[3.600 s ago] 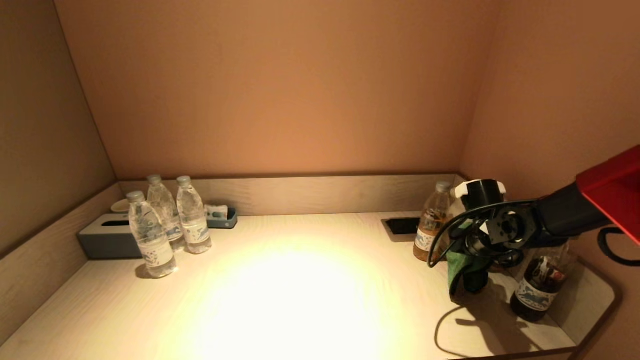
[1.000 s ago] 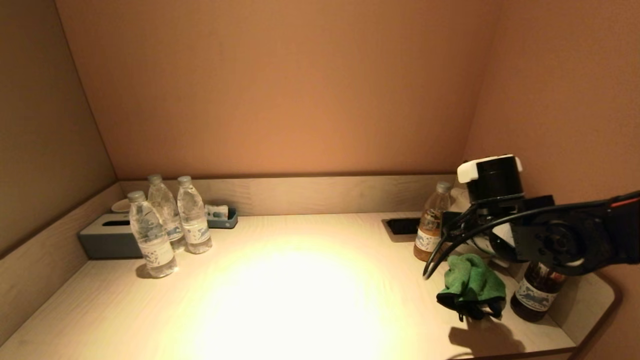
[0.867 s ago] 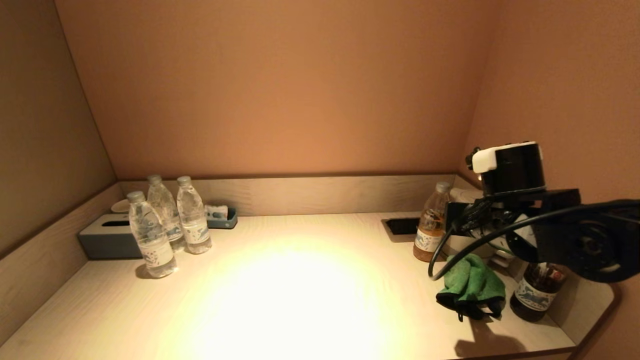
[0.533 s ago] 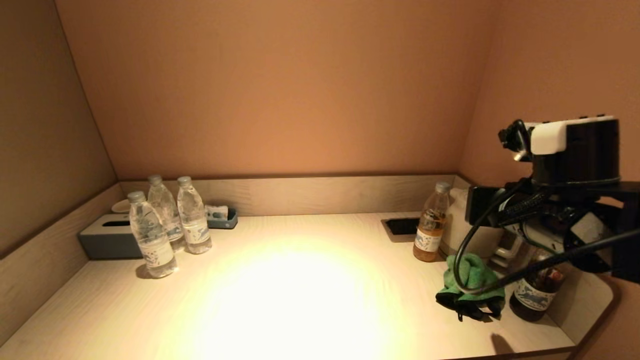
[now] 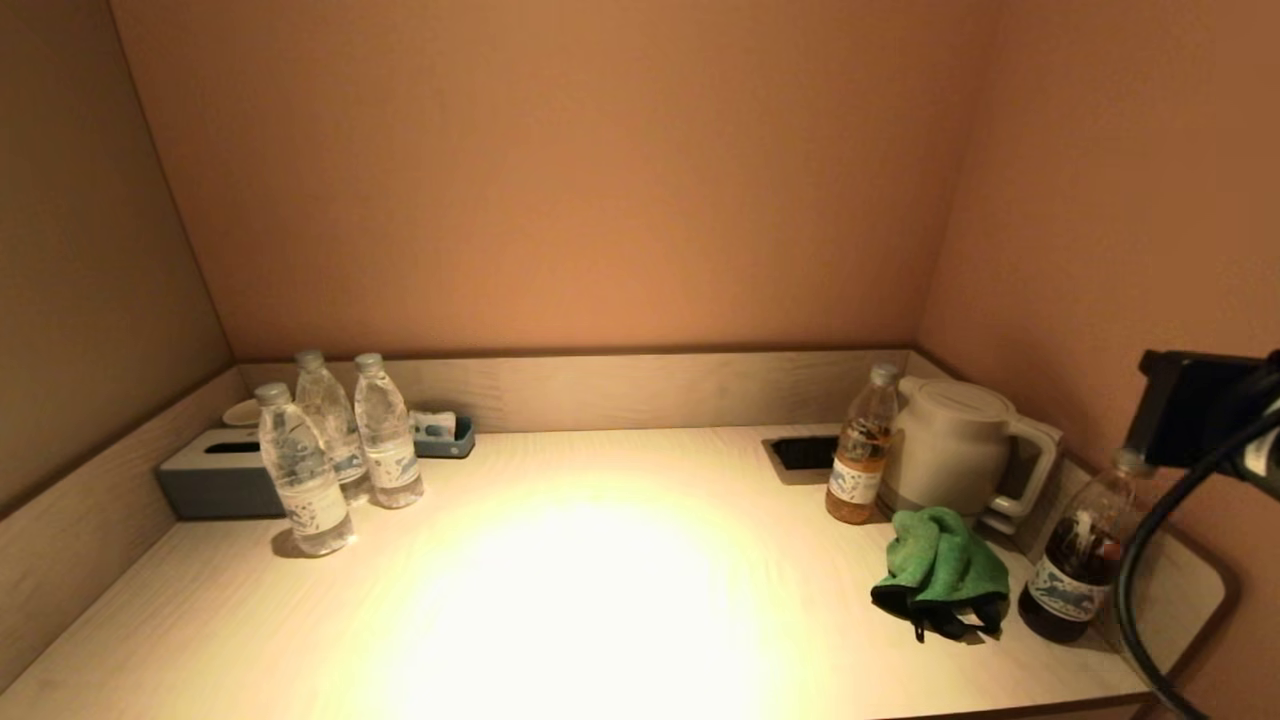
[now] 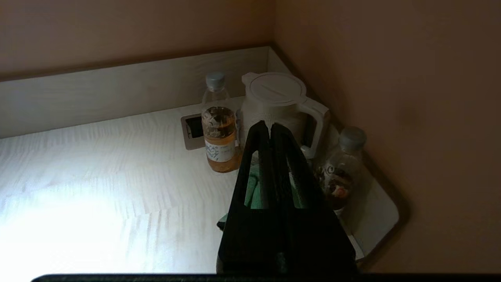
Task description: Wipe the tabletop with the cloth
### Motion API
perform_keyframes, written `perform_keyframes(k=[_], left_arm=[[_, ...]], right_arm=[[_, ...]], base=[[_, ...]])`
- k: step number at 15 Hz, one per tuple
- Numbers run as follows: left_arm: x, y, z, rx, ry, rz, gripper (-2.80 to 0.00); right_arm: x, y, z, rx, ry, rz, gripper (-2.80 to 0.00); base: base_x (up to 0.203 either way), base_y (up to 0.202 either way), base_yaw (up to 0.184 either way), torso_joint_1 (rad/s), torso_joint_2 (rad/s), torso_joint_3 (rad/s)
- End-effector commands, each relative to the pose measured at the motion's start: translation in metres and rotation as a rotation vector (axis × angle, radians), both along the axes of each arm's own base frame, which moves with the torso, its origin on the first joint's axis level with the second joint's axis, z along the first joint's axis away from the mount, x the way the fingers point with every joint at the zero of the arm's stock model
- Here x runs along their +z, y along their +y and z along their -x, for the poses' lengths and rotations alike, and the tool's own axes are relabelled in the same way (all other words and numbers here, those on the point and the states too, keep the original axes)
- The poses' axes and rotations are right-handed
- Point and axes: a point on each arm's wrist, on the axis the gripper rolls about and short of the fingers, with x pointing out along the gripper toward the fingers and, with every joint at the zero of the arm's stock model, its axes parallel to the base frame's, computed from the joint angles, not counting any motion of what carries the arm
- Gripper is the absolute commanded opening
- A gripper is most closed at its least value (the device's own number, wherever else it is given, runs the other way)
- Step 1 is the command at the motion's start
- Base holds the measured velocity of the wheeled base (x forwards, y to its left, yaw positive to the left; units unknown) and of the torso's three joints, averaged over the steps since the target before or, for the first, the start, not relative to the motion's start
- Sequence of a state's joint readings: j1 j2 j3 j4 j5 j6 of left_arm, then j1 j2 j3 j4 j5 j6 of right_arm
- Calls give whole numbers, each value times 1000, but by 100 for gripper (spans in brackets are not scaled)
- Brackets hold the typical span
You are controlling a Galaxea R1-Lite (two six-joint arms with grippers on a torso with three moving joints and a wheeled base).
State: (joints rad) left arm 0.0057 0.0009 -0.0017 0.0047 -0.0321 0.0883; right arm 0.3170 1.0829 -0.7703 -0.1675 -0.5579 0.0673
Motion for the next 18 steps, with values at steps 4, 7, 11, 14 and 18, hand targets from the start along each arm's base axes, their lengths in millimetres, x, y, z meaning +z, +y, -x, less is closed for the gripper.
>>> perform_keyframes(k=[4, 7, 11, 14, 18], left_arm=[[0, 0, 0, 2, 1, 1, -280], [0, 0, 0, 2, 1, 1, -280], [0, 0, 0, 2, 1, -1, -280], [0, 0, 0, 2, 1, 1, -280], [0, 0, 0, 1, 2, -1, -280]], right_arm=[[0, -10, 22, -57, -35, 28, -280], [-12, -36, 85, -163, -143, 75, -280], [-43, -48, 126, -375, -161, 170, -280], [-55, -47, 145, -427, -184, 214, -280], [-68, -44, 160, -359, -216, 220, -280]], base=[[0, 0, 0, 0, 0, 0], [0, 0, 0, 0, 0, 0], [0, 0, 0, 0, 0, 0], [0, 0, 0, 0, 0, 0], [0, 0, 0, 0, 0, 0]])
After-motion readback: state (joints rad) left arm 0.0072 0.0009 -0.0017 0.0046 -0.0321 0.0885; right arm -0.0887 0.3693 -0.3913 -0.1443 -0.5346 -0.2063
